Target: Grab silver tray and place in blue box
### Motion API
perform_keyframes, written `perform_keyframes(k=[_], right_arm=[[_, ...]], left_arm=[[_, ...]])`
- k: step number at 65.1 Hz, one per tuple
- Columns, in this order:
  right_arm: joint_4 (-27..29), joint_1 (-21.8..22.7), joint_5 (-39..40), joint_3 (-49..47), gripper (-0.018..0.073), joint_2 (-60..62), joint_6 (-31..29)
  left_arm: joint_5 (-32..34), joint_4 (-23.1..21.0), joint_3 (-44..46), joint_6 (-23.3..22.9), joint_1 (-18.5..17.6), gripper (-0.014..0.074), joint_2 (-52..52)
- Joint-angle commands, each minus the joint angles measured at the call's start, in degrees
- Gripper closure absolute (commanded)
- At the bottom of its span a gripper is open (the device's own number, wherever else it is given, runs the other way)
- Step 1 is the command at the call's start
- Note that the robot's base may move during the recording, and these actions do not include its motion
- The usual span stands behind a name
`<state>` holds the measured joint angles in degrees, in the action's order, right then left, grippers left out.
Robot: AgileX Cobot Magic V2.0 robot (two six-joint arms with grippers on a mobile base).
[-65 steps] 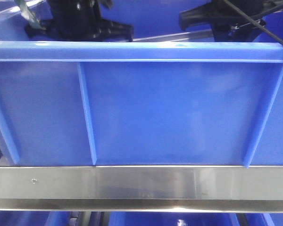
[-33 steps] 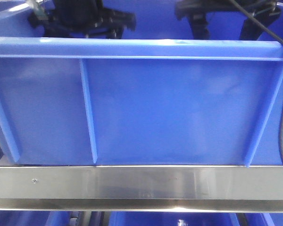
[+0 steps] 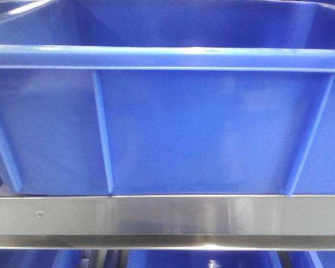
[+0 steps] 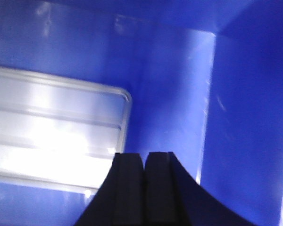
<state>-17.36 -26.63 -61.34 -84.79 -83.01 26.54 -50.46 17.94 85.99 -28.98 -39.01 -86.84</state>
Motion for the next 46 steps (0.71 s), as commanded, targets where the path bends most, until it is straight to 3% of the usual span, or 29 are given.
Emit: perform_keyframes(k=[1,6,20,29,46], right_arm=[[-1.97,0.11,2.76,2.27,0.0508,5.3,-0.69],[-1.97,0.11,4.78,6.56,0.0508,8.65,-0.69],[-2.03,-0.48,15.16,20.12,0.0508,23.01,-0.99],[-2.03,-2.42,21.92,28.73,0.0508,34.16,-3.14],[-2.14,-4.54,27.43,41.64,0.0508,52.14,-5.5]], left_arm=[[3.09,0.75,-1.78,0.12,-0.56,0.0589,6.07],[3.83,0.75,-5.32,0.12,-0.66,0.0709,9.27],[9.81,2.45,-18.44,0.48,-3.1,0.0691,21.63],[16.44,2.82,-26.81,4.68,-7.53,0.0691,32.12],[23.0,2.82,-38.14,4.8,-15.24,0.0691,48.12]])
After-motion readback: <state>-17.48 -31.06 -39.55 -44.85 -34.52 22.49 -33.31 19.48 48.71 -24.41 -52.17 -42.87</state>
